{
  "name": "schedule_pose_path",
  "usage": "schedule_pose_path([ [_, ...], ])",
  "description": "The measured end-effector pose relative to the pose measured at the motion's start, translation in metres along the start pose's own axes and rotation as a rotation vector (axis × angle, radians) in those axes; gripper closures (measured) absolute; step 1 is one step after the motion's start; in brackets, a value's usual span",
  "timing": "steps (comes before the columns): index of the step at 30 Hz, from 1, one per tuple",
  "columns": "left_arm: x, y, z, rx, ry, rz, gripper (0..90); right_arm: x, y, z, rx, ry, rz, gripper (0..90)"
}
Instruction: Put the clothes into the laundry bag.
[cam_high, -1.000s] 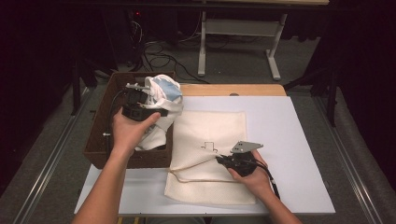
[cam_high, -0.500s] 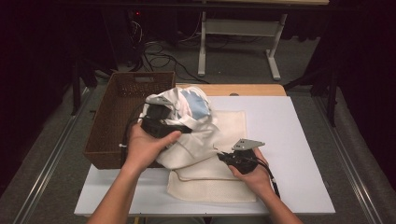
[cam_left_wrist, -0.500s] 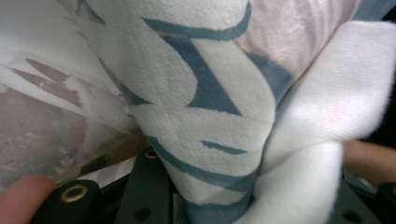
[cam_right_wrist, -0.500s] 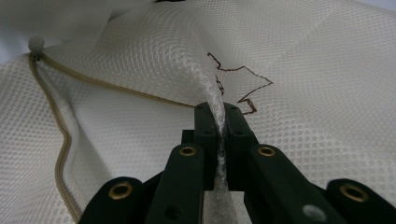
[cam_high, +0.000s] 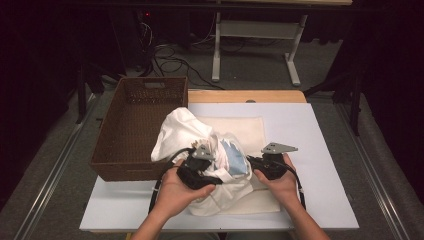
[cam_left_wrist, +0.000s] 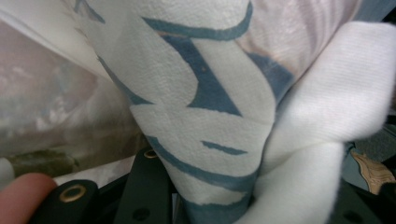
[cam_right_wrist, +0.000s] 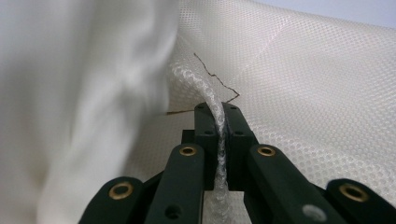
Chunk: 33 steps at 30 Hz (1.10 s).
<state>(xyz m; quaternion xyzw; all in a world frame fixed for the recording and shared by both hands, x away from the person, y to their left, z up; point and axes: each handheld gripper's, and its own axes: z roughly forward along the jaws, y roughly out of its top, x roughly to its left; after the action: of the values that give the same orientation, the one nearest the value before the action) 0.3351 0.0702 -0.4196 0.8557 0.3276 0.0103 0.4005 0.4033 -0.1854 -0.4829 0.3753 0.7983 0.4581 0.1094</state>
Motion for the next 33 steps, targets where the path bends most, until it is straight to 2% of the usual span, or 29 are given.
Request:
schedule_pose_path([
  [2, -0.003, -0.008, 0.009, -0.002, -0.038, -0.018, 64.0, 0.0, 0.0, -0.001, -0.006, -0.001, 0.003, 87.6],
  [4, -0.009, -0.016, 0.02, 0.005, -0.04, -0.02, 63.8, 0.0, 0.001, -0.002, -0.014, -0.001, 0.0, 87.7],
  [6, -0.014, -0.022, 0.031, 0.023, -0.039, 0.003, 63.4, 0.001, 0.002, -0.003, -0.022, 0.004, 0.004, 87.7],
  [7, -0.016, -0.027, 0.041, 0.012, -0.034, -0.015, 62.6, 0.001, 0.003, -0.005, -0.029, 0.005, -0.001, 87.7],
  [9, -0.016, -0.029, 0.046, 0.008, -0.032, -0.024, 62.1, 0.001, 0.004, -0.006, -0.032, 0.004, -0.002, 87.7],
  [12, -0.019, -0.03, 0.056, 0.013, -0.01, -0.02, 57.7, 0.002, 0.003, -0.005, -0.03, 0.004, -0.003, 87.7],
  [13, -0.023, -0.027, 0.051, 0.013, 0.003, 0.014, 49.4, 0.002, 0.002, -0.005, -0.026, 0.002, -0.01, 87.7],
  [14, -0.023, -0.027, 0.051, 0.013, 0.003, 0.014, 41.1, 0.002, 0.002, -0.005, -0.026, 0.002, -0.01, 87.7],
  [15, -0.026, -0.025, 0.048, 0.006, 0.027, 0.02, 41.1, 0.001, 0.002, -0.005, -0.025, 0.001, -0.011, 87.7],
  [17, -0.028, -0.021, 0.037, -0.009, 0.072, 0.027, 17.4, 0.0, 0.002, -0.006, -0.026, 0.011, -0.009, 87.7],
  [18, -0.028, -0.019, 0.031, -0.022, 0.085, 0.023, 17.4, 0.0, 0.002, -0.006, -0.026, 0.011, -0.009, 87.7],
  [20, -0.025, -0.016, 0.018, -0.033, 0.105, 0.028, 9.9, 0.0, 0.002, -0.006, -0.025, 0.009, -0.016, 87.6],
  [23, -0.018, -0.012, -0.002, -0.068, 0.141, 0.03, 4.1, 0.001, 0.002, -0.005, -0.018, 0.006, -0.028, 87.6],
  [27, -0.002, -0.011, -0.028, -0.12, 0.219, -0.005, 0.2, 0.001, 0.001, -0.005, -0.02, 0.009, -0.023, 87.6],
  [28, -0.002, -0.011, -0.028, -0.12, 0.219, -0.005, 0.2, 0.001, 0.001, -0.005, -0.02, 0.009, -0.023, 87.6],
  [32, 0.009, -0.014, -0.045, -0.162, 0.203, -0.025, 0.2, 0.002, 0.001, -0.004, -0.019, 0.009, -0.02, 87.5],
  [33, 0.011, -0.015, -0.048, -0.169, 0.186, -0.027, 0.2, 0.002, 0.001, -0.004, -0.019, 0.009, -0.021, 87.5],
])
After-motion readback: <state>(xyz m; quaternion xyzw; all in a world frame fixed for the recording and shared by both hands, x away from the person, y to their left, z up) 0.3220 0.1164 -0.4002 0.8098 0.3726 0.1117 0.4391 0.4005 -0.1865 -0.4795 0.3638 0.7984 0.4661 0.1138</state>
